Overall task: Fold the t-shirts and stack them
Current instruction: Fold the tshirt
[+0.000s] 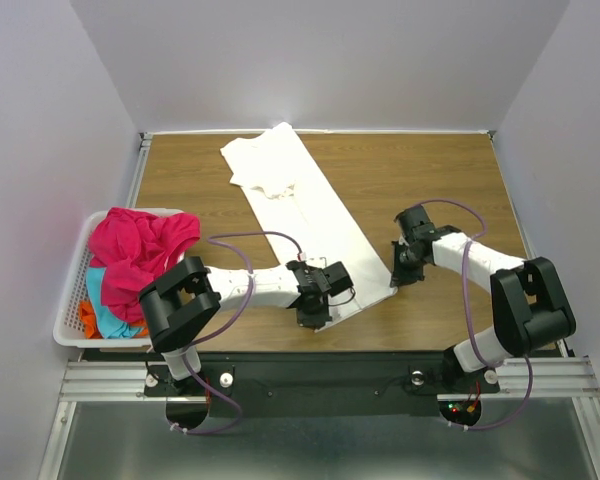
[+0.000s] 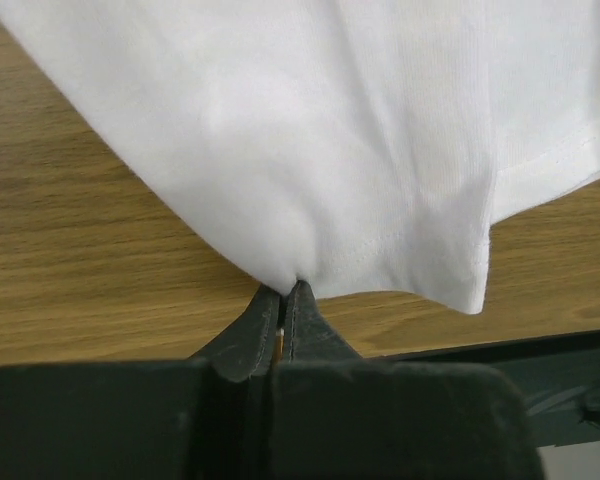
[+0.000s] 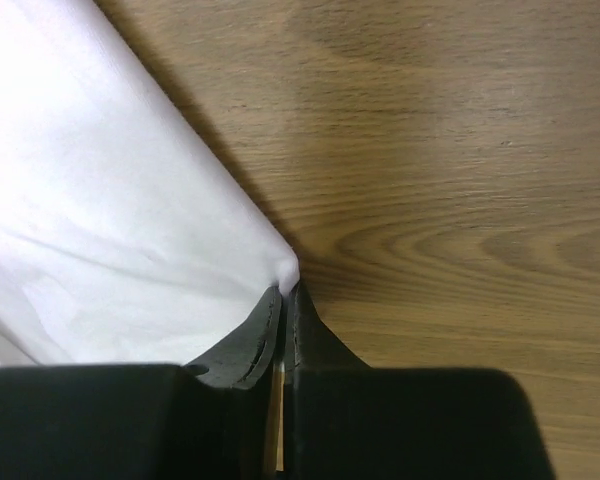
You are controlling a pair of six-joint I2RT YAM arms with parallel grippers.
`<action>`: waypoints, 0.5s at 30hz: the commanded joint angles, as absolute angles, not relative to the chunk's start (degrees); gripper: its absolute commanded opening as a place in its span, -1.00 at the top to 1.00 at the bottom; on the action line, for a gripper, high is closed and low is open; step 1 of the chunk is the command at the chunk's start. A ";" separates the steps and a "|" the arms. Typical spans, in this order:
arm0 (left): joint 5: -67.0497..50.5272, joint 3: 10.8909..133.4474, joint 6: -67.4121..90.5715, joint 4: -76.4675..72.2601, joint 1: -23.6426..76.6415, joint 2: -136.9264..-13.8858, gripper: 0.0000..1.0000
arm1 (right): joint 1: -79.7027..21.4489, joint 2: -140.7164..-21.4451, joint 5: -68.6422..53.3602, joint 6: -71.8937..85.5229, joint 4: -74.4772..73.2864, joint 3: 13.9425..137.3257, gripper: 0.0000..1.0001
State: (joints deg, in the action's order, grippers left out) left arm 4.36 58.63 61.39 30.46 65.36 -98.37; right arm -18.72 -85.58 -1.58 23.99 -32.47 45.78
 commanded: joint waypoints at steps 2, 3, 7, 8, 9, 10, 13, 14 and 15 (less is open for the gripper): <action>4.49 53.70 56.09 34.19 65.83 -100.83 1.00 | -18.90 -85.53 -5.09 24.87 -38.14 44.73 0.99; 4.48 53.70 56.07 34.54 65.83 -100.03 1.00 | -18.98 -84.65 -5.10 24.87 -39.10 44.74 0.99; 0.90 53.35 53.09 37.09 68.45 -96.07 1.00 | -18.98 -80.53 -6.59 26.45 -46.38 45.17 0.99; 0.27 53.00 52.82 36.92 69.34 -95.28 1.00 | -18.98 -79.46 -6.42 26.80 -47.62 45.26 0.99; -3.74 51.87 52.74 36.65 70.13 -93.79 1.00 | -18.98 -77.45 -6.15 27.24 -48.85 45.44 0.99; -4.91 51.25 52.91 35.95 71.70 -93.08 1.00 | -18.90 -76.39 -5.72 27.68 -51.04 45.53 0.99; -8.95 48.00 54.22 34.55 73.38 -89.57 1.00 | -18.98 -73.40 -4.75 27.86 -55.26 46.75 0.99; -9.40 47.21 54.75 34.11 73.65 -88.43 1.00 | -18.98 -72.78 -4.57 27.95 -56.15 47.11 0.99; -9.84 46.50 55.36 33.84 73.83 -86.07 1.00 | -18.98 -72.16 -4.40 27.95 -57.12 47.54 0.99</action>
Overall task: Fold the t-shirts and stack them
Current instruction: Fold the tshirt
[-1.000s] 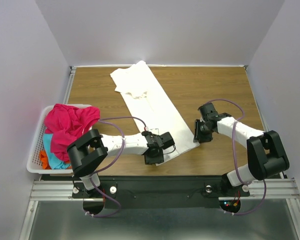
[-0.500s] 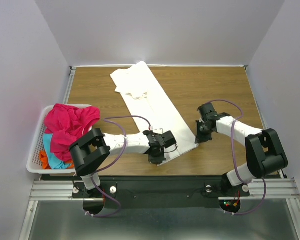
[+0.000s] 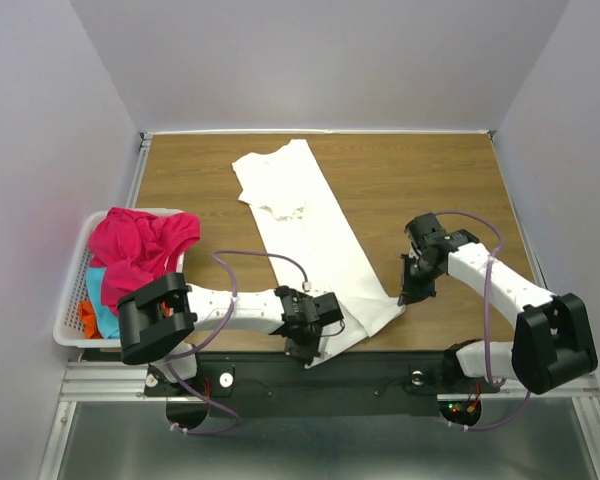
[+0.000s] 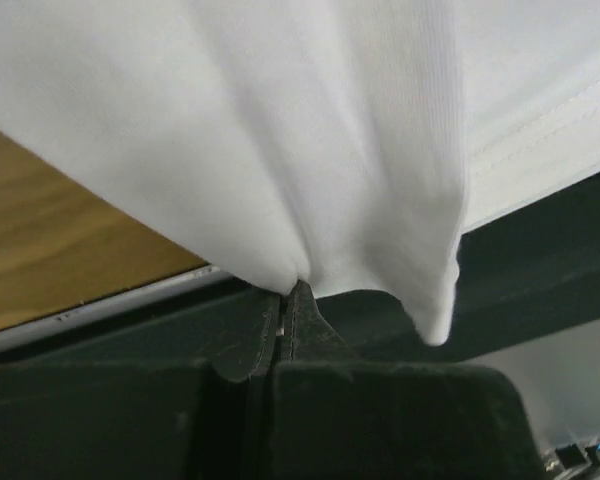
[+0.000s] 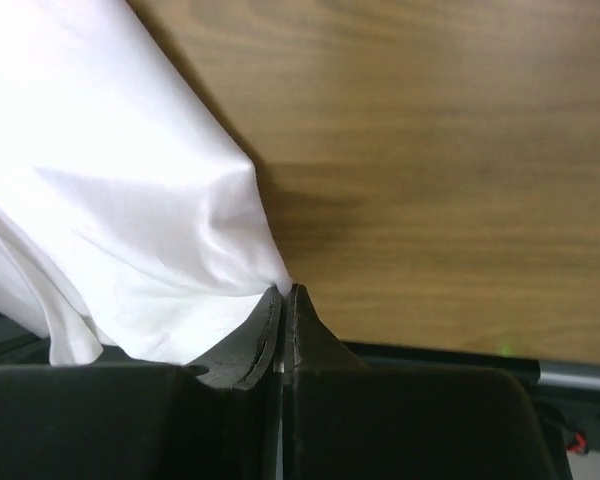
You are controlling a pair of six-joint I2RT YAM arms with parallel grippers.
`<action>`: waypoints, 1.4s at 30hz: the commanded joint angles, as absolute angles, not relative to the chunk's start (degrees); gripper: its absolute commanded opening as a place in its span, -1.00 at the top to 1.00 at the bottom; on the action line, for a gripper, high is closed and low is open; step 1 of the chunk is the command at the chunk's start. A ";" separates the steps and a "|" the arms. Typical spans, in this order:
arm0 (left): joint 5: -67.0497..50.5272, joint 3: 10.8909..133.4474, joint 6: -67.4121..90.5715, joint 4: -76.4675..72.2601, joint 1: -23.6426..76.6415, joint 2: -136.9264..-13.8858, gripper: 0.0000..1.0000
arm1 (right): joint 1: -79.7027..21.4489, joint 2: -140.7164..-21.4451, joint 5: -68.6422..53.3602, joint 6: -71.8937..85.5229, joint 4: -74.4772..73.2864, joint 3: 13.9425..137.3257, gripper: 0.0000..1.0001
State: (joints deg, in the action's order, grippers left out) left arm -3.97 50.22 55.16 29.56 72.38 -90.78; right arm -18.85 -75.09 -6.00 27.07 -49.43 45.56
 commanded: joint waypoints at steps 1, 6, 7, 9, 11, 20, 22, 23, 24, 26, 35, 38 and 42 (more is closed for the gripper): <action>-10.28 45.62 55.55 33.49 73.83 -85.00 1.00 | -18.98 -71.64 -4.13 27.78 -57.82 47.90 0.99; -7.04 49.03 55.37 36.29 72.43 -82.71 1.00 | -18.98 -71.45 -2.81 27.16 -60.55 54.55 0.99; -5.38 50.09 55.37 36.73 70.77 -82.36 1.00 | -18.98 -72.06 -2.29 26.81 -60.73 56.06 0.99; -4.14 50.80 54.15 36.48 66.22 -80.78 1.00 | -18.99 -74.43 -1.76 26.11 -60.73 60.89 0.99; -2.56 51.59 52.83 36.65 62.77 -79.46 1.00 | -18.98 -76.45 -0.88 24.88 -60.30 64.06 0.99; 5.62 60.20 39.83 37.63 45.28 -80.77 1.00 | -18.98 -91.56 -1.75 20.66 -56.08 82.23 0.99; 5.80 61.25 37.89 36.65 41.41 -82.00 1.00 | -18.98 -94.30 -2.28 20.13 -55.46 85.15 0.99; 6.50 61.78 36.49 35.95 40.53 -82.52 1.00 | -18.98 -96.92 -2.89 19.69 -54.68 87.95 0.99; 7.20 62.31 35.60 35.60 39.56 -83.14 1.00 | -19.07 -98.07 -3.07 19.43 -54.15 89.11 0.99; 8.61 63.63 34.20 34.46 37.01 -85.07 1.00 | -19.07 -101.49 -3.34 18.64 -52.57 92.61 0.99; 15.90 64.95 28.22 28.40 30.33 -90.79 1.00 | -18.99 -111.70 -2.46 15.74 -46.33 105.02 0.99; 17.05 64.51 27.25 25.68 29.53 -91.32 1.00 | -19.07 -114.68 -3.77 15.47 -44.39 107.65 0.99; 17.93 65.12 25.75 22.68 28.74 -93.68 1.00 | -18.99 -118.03 -4.13 15.73 -43.07 109.95 0.99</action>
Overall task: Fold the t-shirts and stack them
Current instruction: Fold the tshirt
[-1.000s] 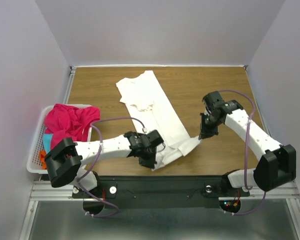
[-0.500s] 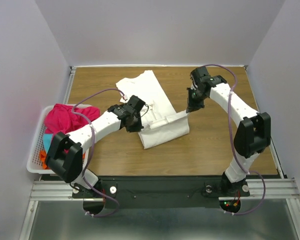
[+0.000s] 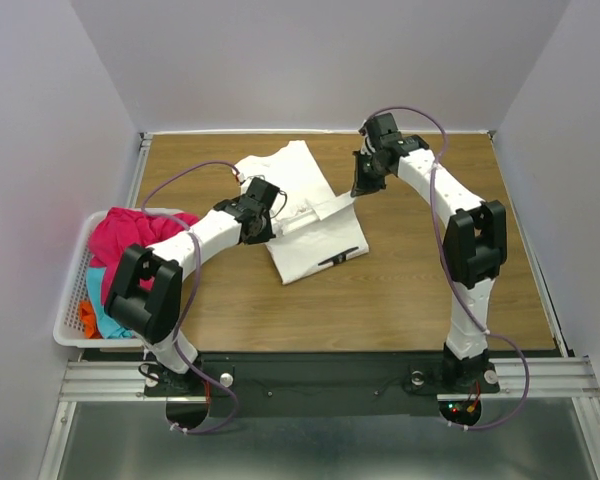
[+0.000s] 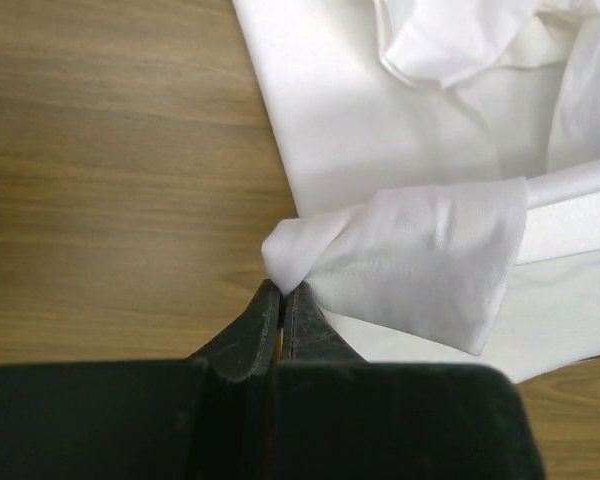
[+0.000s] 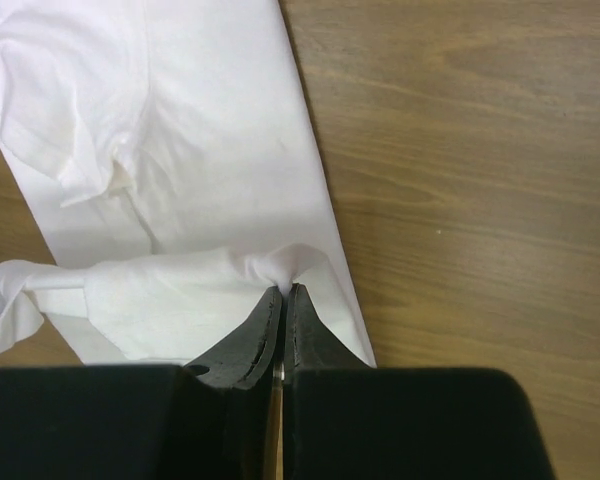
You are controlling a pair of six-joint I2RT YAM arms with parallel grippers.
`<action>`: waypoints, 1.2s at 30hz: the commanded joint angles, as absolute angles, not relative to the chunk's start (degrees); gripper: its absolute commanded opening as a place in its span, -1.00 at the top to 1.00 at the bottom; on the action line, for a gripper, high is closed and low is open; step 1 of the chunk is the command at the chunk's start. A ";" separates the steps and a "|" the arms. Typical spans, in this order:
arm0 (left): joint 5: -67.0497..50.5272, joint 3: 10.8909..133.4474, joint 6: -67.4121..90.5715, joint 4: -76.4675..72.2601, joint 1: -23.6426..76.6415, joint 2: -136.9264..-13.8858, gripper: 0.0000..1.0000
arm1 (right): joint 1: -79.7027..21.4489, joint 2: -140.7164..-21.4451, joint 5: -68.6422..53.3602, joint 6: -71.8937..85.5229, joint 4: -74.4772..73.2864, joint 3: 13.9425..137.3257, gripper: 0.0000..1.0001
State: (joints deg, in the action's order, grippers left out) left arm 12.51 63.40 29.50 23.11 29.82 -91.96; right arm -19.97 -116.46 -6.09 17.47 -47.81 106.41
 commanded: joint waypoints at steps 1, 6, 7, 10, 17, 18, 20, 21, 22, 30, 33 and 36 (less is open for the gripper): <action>18.10 65.30 25.32 22.24 28.65 -94.21 1.00 | -19.07 -118.47 -3.96 15.73 -42.89 109.95 0.99; 18.90 65.92 24.17 19.25 27.86 -96.76 1.00 | -19.07 -120.32 -2.81 15.82 -39.99 108.46 0.99; 19.07 65.92 23.91 18.90 27.60 -97.12 1.00 | -19.07 -120.67 -2.55 15.91 -39.73 108.20 0.99; 19.42 65.83 23.47 17.41 27.16 -98.35 1.00 | -19.07 -121.55 -1.76 16.26 -38.24 107.32 0.99; 20.39 65.04 22.15 14.25 26.46 -100.46 1.00 | -18.99 -123.92 -0.53 17.93 -36.04 107.14 0.98; 20.39 64.95 22.15 14.15 26.28 -100.72 0.94 | -19.07 -124.19 -0.35 18.10 -35.95 107.14 0.97; 20.39 64.78 22.41 13.80 26.28 -100.81 0.84 | -19.07 -124.80 -0.53 18.46 -35.60 107.31 0.93; 20.30 64.69 22.59 13.62 26.11 -100.81 0.80 | -19.07 -124.98 -0.70 18.46 -35.51 107.40 0.91; 20.30 64.51 22.59 13.45 26.10 -100.64 0.74 | -19.07 -124.98 -0.79 18.54 -35.42 107.49 0.88; 20.30 67.23 22.15 14.49 26.02 -96.52 -0.63 | -19.16 -119.64 -1.49 18.64 -34.72 108.64 0.17; 19.95 68.64 23.46 16.87 25.93 -91.79 -0.77 | -19.77 -114.90 -2.11 17.41 -34.54 105.84 0.11; 18.29 67.42 24.95 17.49 26.28 -87.29 -0.79 | -21.79 -111.11 -2.37 16.53 -33.67 101.53 0.10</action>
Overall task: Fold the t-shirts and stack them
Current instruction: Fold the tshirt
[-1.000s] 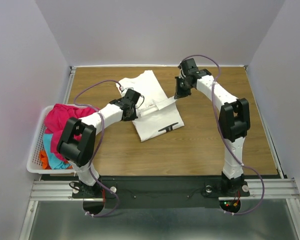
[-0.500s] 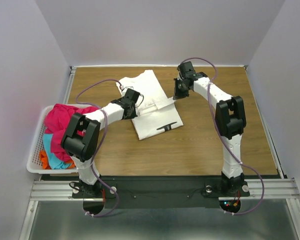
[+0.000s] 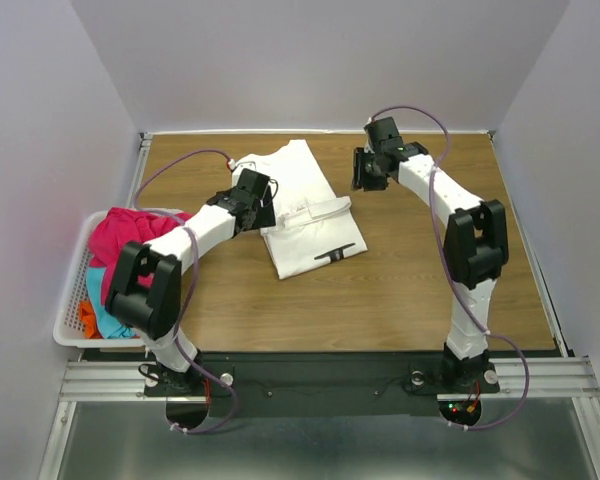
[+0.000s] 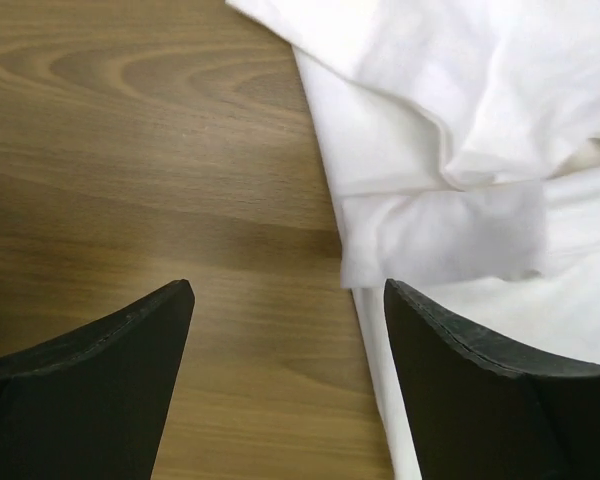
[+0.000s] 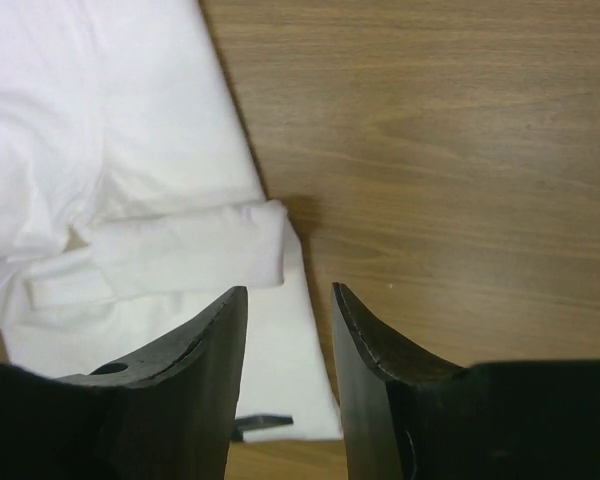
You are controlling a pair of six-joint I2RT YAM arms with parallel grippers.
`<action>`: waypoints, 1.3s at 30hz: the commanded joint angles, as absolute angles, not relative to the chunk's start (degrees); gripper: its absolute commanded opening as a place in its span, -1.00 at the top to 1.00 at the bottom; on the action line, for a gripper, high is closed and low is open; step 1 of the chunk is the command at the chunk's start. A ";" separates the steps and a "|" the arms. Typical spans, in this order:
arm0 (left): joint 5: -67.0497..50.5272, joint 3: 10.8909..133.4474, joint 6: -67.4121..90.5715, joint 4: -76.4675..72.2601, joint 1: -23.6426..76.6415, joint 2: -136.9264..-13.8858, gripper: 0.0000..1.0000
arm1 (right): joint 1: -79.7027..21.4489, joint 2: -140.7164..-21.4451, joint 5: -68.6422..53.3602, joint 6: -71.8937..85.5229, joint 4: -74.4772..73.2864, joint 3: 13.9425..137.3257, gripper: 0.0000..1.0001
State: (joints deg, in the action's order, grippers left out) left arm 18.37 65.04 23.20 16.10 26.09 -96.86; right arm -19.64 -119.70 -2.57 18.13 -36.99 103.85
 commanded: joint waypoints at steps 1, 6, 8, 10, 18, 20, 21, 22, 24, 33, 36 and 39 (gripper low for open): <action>17.24 65.93 25.66 17.32 26.63 -84.67 -0.78 | -22.41 -108.92 -2.72 16.18 -32.62 97.77 0.10; 16.35 59.69 28.65 15.39 32.06 -81.30 -0.57 | -26.80 -105.56 -2.28 17.40 -26.82 85.91 0.26; 15.82 56.79 29.70 13.29 33.30 -82.08 -0.42 | -27.85 -106.34 -3.25 18.36 -24.19 82.81 0.37; 15.56 55.55 30.23 11.52 35.14 -84.45 -0.33 | -28.47 -107.48 -3.25 18.46 -22.42 81.74 0.40; 15.82 57.74 29.44 6.77 37.70 -94.65 -0.09 | -29.88 -114.95 -1.76 18.46 -15.65 82.70 0.47; 15.30 57.31 29.36 6.51 37.79 -96.50 -0.08 | -29.88 -116.80 -1.32 18.28 -15.29 84.46 0.47; 15.03 57.13 29.36 6.42 37.79 -97.37 -0.08 | -29.88 -117.33 -1.14 18.19 -15.29 85.16 0.47; 14.77 56.78 29.44 6.42 37.88 -97.56 -0.08 | -29.88 -117.86 -1.06 18.02 -15.29 86.21 0.47; 14.33 55.46 29.36 6.07 38.14 -98.17 -0.07 | -29.80 -119.70 -0.62 17.58 -15.29 89.20 0.47; 14.33 52.47 29.62 5.01 38.41 -99.31 -0.06 | -29.97 -129.54 1.58 16.96 -15.38 105.01 0.42; 13.89 52.47 29.09 4.92 38.32 -99.49 -0.06 | -29.88 -131.65 2.63 16.96 -15.38 114.84 0.32; 14.06 52.65 28.22 5.01 38.32 -99.49 -0.06 | -29.80 -131.22 4.22 16.96 -15.38 118.20 0.21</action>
State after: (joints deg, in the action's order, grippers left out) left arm 15.09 54.35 28.91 3.40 37.91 -98.19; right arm -29.98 -133.08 1.10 17.61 -18.90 110.30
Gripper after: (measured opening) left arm 0.533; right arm 0.374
